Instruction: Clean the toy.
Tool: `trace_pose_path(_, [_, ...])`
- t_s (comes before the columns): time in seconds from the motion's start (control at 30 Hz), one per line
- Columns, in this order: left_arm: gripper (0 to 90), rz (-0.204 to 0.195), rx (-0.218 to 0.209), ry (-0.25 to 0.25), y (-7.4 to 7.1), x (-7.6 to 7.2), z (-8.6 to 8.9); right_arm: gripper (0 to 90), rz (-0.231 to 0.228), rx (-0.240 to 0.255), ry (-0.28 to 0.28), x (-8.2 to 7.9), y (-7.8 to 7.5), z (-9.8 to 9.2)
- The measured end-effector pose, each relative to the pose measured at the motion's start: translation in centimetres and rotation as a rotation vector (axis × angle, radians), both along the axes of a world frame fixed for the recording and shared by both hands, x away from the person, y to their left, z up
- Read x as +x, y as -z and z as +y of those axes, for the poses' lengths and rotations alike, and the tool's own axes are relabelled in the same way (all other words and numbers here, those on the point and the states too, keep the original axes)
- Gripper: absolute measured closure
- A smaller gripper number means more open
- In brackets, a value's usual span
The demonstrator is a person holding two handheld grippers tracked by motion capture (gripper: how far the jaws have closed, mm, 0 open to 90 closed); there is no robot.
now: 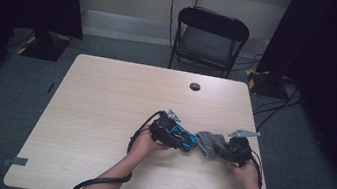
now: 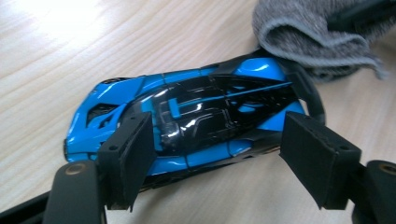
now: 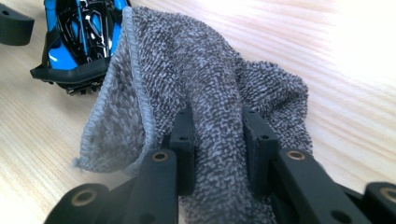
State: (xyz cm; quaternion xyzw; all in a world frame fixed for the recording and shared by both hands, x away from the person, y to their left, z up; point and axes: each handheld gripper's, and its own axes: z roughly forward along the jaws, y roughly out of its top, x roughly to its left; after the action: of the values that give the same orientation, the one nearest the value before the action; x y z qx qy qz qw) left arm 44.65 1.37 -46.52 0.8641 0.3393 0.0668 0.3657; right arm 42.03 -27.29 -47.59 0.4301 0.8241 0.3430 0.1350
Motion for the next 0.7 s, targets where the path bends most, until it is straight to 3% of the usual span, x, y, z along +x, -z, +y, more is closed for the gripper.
trace_pose_path(0.07, [22.1,-0.009,0.036,-0.012,0.2,0.0,-0.1,69.8,0.005,0.005,-0.002,-0.1,0.0,0.1])
trace_pose_path(0.3, [19.1,-0.028,0.041,-0.013,0.4,-0.1,-0.1,70.0,0.012,0.006,-0.023,-0.6,0.2,0.6])
trace_pose_path(0.43, [20.0,-0.044,0.064,-0.005,0.4,-0.2,-0.2,70.1,0.014,0.007,-0.033,-0.8,0.2,0.8])
trace_pose_path(0.7, [22.0,-0.048,0.061,-0.012,0.4,-0.3,-0.1,70.5,0.029,0.022,-0.065,-1.3,0.3,1.5])
